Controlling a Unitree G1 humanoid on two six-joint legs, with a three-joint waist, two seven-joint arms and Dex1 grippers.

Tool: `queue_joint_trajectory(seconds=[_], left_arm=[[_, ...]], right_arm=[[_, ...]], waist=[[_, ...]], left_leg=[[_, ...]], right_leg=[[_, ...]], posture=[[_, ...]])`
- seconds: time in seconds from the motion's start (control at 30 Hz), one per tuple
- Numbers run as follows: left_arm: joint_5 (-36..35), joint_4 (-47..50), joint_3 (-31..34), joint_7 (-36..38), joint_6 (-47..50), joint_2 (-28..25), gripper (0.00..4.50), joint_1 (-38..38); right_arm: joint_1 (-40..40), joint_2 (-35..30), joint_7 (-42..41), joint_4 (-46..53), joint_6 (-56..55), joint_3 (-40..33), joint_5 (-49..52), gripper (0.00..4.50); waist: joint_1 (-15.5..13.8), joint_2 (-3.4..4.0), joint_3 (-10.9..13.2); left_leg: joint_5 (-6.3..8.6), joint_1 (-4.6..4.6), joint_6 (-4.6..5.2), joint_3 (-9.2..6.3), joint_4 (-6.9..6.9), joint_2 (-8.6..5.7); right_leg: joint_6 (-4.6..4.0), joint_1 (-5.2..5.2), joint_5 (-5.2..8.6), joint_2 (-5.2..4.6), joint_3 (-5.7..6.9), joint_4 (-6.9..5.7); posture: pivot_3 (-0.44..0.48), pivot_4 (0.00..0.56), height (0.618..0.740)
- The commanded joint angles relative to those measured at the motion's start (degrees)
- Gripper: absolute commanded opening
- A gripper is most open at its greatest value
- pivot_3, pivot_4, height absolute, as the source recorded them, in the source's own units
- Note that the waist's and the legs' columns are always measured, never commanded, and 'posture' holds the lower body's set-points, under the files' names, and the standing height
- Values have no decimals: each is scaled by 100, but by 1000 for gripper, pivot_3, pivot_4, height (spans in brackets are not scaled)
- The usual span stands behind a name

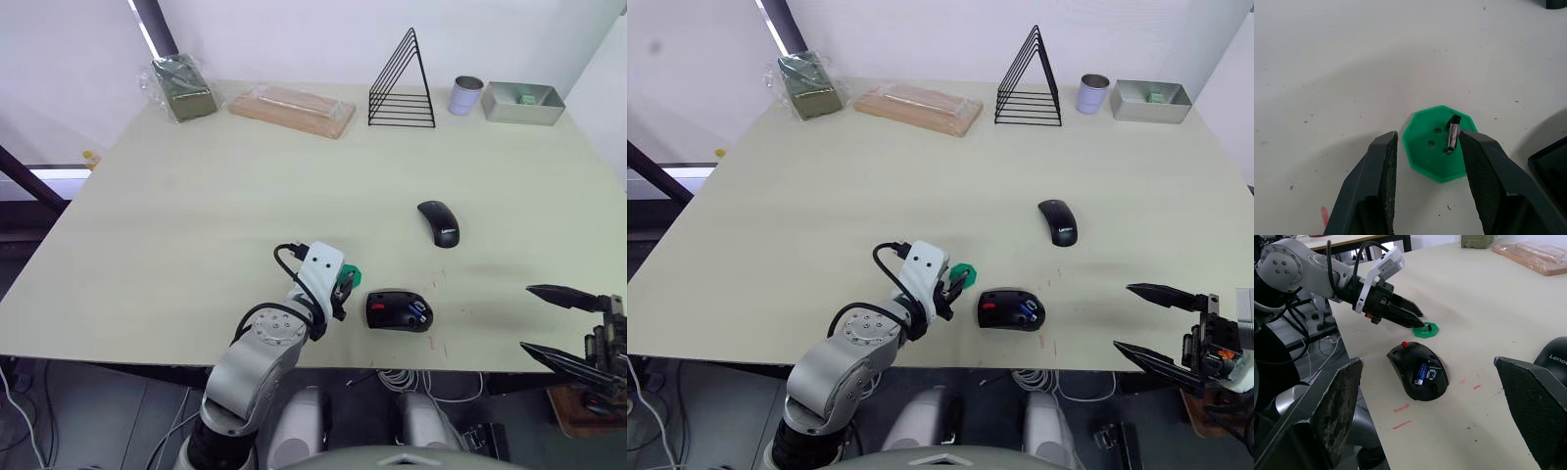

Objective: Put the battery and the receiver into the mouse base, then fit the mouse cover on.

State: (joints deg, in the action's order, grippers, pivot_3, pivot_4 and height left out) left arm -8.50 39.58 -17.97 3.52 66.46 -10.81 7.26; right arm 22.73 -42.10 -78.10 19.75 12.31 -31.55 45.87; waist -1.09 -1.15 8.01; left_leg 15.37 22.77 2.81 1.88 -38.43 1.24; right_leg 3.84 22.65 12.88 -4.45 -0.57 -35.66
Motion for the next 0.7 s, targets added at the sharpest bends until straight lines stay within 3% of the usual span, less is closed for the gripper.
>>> queue_joint_trajectory(seconds=[0.03, 0.37, 0.7], left_arm=[[-5, 299, 84, 76, -48, -89, 2120, -21], [-19, 354, 134, 121, -101, -199, 2120, -51], [-416, 296, 64, 942, -499, -564, 2120, 55]], right_arm=[[43, 9, 32, 180, 1, -89, 100, 4500], [79, 21, 94, 226, 10, -69, 108, 4500], [122, 42, 138, 292, 32, -55, 108, 4500]], waist=[[0, 0, 0], [-1, 0, 0], [2, 0, 0]], left_leg=[[0, 0, 0, 0, 0, 0], [0, 0, 0, 0, 0, 0], [0, 1, 0, 0, 0, 0]], right_leg=[[0, 0, 0, 0, 0, 0], [0, 1, 0, -1, 0, 0], [0, 3, 0, -1, 0, 0]], posture=[[0, 150, 740], [0, 150, 740], [0, 150, 740]])
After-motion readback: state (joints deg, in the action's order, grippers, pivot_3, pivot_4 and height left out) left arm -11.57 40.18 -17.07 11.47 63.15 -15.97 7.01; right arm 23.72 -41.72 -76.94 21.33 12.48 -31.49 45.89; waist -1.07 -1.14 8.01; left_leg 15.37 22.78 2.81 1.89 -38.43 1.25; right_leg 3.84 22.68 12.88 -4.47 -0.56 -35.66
